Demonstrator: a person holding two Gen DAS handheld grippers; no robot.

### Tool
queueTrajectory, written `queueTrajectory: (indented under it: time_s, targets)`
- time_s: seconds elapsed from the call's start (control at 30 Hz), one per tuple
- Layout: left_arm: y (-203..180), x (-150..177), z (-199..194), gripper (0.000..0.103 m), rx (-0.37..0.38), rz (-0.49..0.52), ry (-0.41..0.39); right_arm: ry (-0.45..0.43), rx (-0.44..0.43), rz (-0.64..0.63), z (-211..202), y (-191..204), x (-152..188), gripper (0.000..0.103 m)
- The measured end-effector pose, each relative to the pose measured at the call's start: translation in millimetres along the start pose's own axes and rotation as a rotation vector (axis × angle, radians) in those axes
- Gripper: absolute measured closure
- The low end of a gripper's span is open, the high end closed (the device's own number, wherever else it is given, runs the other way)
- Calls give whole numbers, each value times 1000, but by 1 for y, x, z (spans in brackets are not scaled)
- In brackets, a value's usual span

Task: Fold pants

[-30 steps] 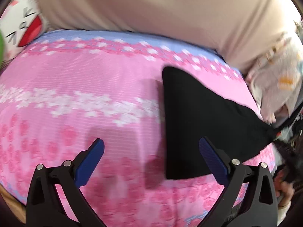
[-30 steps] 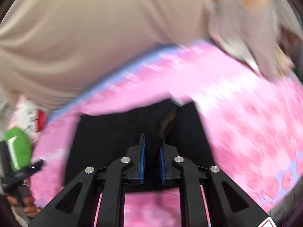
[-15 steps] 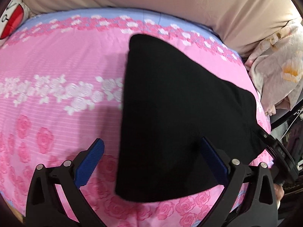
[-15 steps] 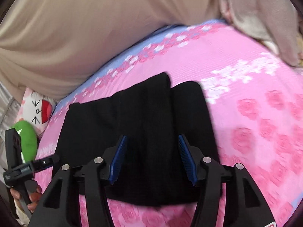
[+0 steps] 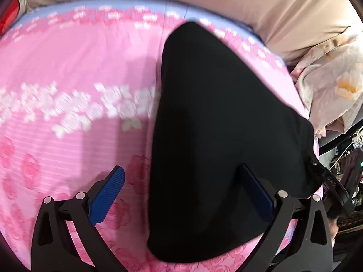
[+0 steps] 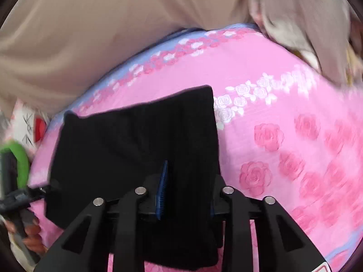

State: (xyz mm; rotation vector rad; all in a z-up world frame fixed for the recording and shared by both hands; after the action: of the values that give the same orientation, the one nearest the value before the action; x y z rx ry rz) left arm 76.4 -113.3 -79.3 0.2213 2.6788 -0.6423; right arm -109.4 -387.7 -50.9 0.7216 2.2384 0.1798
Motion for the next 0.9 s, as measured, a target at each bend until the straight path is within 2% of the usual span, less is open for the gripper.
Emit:
queueTrajectory:
  time_s: [0.03, 0.07, 0.13, 0.2, 0.23, 0.27, 0.3, 0.33, 0.37, 0.4, 0.43, 0.5, 0.57, 0.63, 0.7, 0.73, 0.77, 0.8, 0.83, 0.87, 0.9]
  targets:
    - [1, 0, 2, 5, 4, -6, 3, 3, -1, 10, -4, 0, 1, 55]
    - [2, 0, 4, 5, 7, -14, 2, -5, 23, 11, -11, 1, 1, 33]
    - [3, 0, 4, 5, 21, -15, -4, -41, 60, -10, -18, 3, 1, 29]
    - [3, -1, 5, 5, 45, -13, -16, 19, 86, -13, -6, 1, 2, 29]
    - [3, -1, 6, 5, 55, -5, -31, 47, 69, 1, 2, -1, 4, 31]
    - [2, -2, 8, 5, 64, 9, -47, 64, 19, 35, 10, -4, 6, 37]
    - [1, -3, 8, 10, 71, 26, -59, 65, -25, 67, 14, -8, 6, 43]
    - [0, -3, 7, 36, 94, 45, -65, 62, -60, 108, 15, -10, 7, 51]
    - [-2, -5, 7, 49, 130, 53, -54, 55, -69, 112, 13, -6, 5, 64]
    - [1, -6, 0, 58, 135, 41, -64, 46, -74, 109, 8, -2, 5, 66]
    - [2, -9, -9, 73, 143, 56, -70, 33, -66, 97, 1, 6, 4, 68]
    - [5, -14, -32, 79, 175, 71, -99, 5, -63, 55, -13, 27, 2, 70]
    - [16, -16, -63, 81, 192, 80, -128, -19, -110, 4, -30, 58, 1, 71]
    - [28, -14, -91, 81, 154, 81, -174, -27, -177, -53, -43, 89, 5, 71]
    - [48, -5, -121, 79, 68, 89, -211, -4, -216, -104, -42, 118, 17, 69]
    - [58, 0, -127, 74, 16, 91, -209, 22, -222, -118, -34, 127, 24, 66]
    - [67, 5, -129, 68, -33, 92, -199, 56, -219, -134, -21, 133, 32, 63]
    - [80, 12, -124, 64, -117, 77, -169, 101, -201, -144, -5, 135, 42, 61]
    - [90, 18, -118, 61, -176, 67, -144, 151, -140, -134, 13, 134, 53, 53]
    - [103, 27, -110, 62, -259, 47, -128, 162, -79, -117, 21, 129, 61, 50]
    - [109, 32, -110, 62, -295, 40, -132, 144, -90, -92, 17, 127, 62, 49]
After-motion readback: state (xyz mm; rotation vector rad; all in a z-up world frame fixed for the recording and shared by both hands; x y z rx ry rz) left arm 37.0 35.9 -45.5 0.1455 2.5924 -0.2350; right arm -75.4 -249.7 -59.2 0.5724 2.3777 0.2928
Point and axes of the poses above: each gripper's, at about its wrist camera, not at the fingertips, and z roughly the way its jaws point, y to its left, x to its underside, the point moved 1 cm from there along z, roughly the way its jaws point, and after that the axes turned 4 degrees about x, right-handed, at the moved point
